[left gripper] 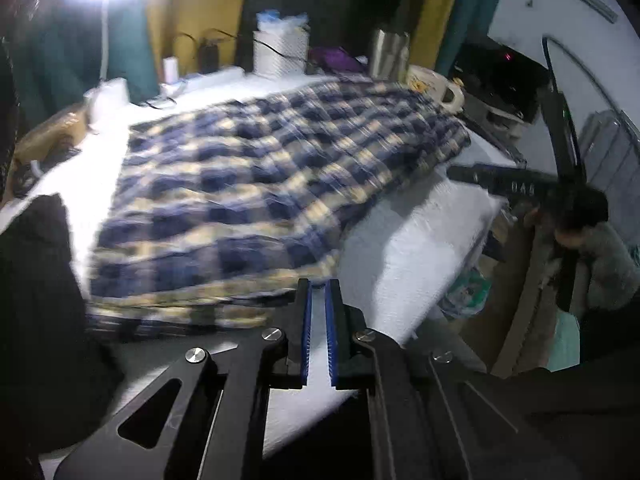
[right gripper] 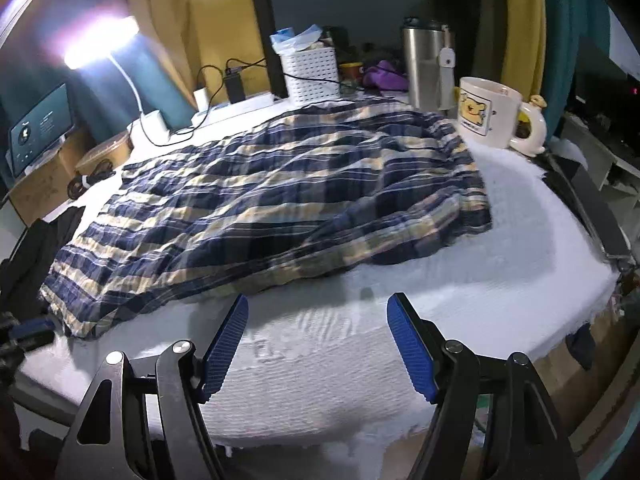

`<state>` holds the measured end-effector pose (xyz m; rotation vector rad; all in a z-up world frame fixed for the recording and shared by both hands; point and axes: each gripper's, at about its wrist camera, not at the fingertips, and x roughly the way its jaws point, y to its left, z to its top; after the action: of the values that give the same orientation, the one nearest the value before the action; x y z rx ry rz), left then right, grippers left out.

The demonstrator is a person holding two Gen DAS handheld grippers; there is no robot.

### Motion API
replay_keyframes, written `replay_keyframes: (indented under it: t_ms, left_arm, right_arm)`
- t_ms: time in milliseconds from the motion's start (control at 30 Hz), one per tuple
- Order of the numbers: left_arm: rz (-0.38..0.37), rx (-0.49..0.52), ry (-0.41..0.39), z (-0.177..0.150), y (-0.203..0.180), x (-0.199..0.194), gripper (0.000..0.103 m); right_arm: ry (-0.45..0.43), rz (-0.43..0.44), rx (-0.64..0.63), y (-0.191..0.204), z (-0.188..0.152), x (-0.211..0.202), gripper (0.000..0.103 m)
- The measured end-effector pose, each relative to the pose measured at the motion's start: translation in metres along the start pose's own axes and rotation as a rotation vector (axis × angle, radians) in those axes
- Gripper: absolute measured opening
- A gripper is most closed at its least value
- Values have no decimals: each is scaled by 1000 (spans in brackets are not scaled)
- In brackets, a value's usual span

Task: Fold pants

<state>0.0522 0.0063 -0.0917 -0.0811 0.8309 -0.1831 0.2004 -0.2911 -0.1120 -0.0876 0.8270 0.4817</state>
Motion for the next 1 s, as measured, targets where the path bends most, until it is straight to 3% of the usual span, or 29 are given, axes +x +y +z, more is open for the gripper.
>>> replay_keyframes:
  t_ms: [100, 167, 200, 400, 500, 1000]
  left_arm:
    - [29, -24, -26, 8, 18, -15, 10]
    - [58, -50, -48, 16, 35, -21, 50]
    - [71, -65, -61, 19, 44, -21, 57]
    - [130, -119, -41, 48, 95, -2, 58]
    - [122, -120, -17, 62, 111, 15, 58]
    - [125, -115, 109, 103, 151, 99, 58]
  right_arm:
    - [-8, 11, -13, 8, 6, 2, 74]
    - [-15, 11, -26, 14, 14, 5, 74]
    - [-17, 12, -29, 16, 17, 6, 76]
    - [-18, 31, -57, 29, 44, 24, 80]
    - [-12, 39, -70, 35, 57, 35, 80]
    - [23, 62, -72, 41, 95, 85, 80]
